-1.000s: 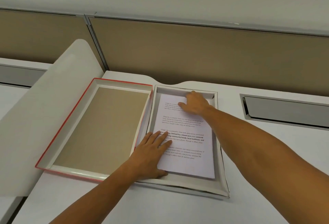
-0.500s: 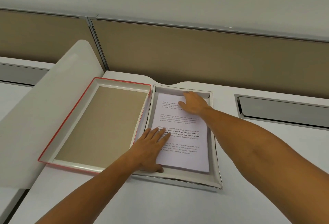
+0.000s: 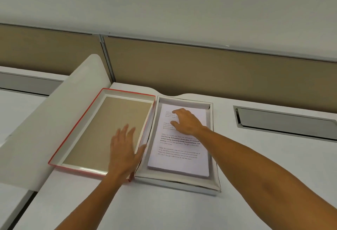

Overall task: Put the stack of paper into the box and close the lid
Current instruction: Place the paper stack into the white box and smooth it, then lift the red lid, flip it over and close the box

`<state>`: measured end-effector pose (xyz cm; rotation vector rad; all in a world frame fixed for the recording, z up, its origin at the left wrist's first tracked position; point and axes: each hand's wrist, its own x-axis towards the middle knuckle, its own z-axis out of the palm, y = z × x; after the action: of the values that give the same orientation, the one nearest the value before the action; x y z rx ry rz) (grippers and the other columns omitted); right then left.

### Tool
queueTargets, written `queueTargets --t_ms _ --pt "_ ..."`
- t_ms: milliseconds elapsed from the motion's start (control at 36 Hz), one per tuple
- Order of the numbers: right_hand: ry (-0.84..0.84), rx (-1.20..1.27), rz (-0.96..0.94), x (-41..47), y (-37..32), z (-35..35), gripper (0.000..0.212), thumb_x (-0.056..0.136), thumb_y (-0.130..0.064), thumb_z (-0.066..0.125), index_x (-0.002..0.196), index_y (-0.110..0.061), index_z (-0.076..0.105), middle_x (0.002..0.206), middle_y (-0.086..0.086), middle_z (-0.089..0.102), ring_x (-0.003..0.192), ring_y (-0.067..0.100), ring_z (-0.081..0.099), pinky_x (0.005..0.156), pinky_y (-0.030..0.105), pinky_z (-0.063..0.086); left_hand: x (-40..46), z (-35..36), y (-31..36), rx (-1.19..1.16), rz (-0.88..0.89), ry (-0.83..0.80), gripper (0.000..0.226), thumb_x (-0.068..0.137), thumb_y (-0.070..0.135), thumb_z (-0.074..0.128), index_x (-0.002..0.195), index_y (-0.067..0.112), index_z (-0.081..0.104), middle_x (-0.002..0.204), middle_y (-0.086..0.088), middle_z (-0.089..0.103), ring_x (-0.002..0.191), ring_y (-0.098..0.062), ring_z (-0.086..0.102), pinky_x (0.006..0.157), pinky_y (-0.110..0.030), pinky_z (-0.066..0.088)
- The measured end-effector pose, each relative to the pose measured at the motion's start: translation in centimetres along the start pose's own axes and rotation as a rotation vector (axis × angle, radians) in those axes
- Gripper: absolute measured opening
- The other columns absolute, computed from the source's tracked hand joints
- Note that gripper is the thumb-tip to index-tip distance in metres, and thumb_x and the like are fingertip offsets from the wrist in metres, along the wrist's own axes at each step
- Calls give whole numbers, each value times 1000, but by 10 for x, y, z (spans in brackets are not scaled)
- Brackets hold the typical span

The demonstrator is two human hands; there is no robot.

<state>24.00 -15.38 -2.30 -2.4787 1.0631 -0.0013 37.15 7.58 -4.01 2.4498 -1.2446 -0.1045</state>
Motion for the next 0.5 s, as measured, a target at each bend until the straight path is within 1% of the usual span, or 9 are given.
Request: queueTargets --t_ms 56,111,167,222,278,333,417,444,500 --pt "2 32 -10 -6 -10 3 59 98 -41 57 150 -20 42 159 5 41 144 29 40 116 44 35 -6 -3 -16 -17 -196 119 78 87 50 64 150 14 34 162 -15 22 149 -39 16 121 -55 17" --pt "-8 71 -25 -12 -19 7 58 98 -41 57 150 -21 43 159 5 41 144 29 40 115 44 36 -12 -5 -32 -50 -413 214 86 83 47 70 149 9 32 162 -20 16 146 -46 16 116 -61 19" --pt "-21 107 -33 -18 -29 11 57 98 -41 57 149 -21 43 159 5 40 145 29 38 116 45 35 -17 -7 -46 -157 -646 291 96 79 47 75 150 8 23 162 -21 8 143 -52 15 111 -65 21" --pt "-31 125 -44 -22 -39 16 56 98 -41 58 149 -23 43 160 5 39 146 29 38 116 46 35 -19 -10 -59 -288 -881 334 107 77 46 78 152 7 13 161 -24 7 141 -55 16 111 -65 21" --pt "-38 142 -52 -27 -47 20 56 98 -40 58 149 -23 43 160 5 39 146 29 38 116 46 35 -19 -13 -71 -393 -1061 339 114 75 43 80 153 3 7 158 -27 12 137 -53 23 111 -59 25" --pt "-42 176 -52 -32 -55 23 56 97 -39 59 148 -23 43 160 4 39 145 28 39 115 45 36 -21 -13 -81 -482 -1163 305 120 72 41 84 153 0 5 153 -28 20 132 -49 30 110 -56 30" --pt "-39 247 -44 -38 -65 25 55 97 -39 58 148 -24 43 160 4 39 145 29 39 115 45 35 -24 -9 -93 -530 -1220 241 123 68 31 87 151 -5 5 149 -31 27 132 -49 34 109 -56 33" --pt "-37 269 -41 -41 -68 26 55 97 -39 58 148 -24 44 160 4 39 145 28 39 115 45 35 -25 -8 -95 -525 -1219 230 118 68 25 87 150 -6 7 147 -32 29 130 -49 37 107 -56 36" --pt "-33 304 -34 -46 -73 27 54 97 -39 59 148 -25 44 160 4 39 145 28 39 115 45 35 -27 -6 -96 -489 -1212 209 94 71 13 81 143 -7 23 139 -33 37 122 -50 44 102 -56 43"
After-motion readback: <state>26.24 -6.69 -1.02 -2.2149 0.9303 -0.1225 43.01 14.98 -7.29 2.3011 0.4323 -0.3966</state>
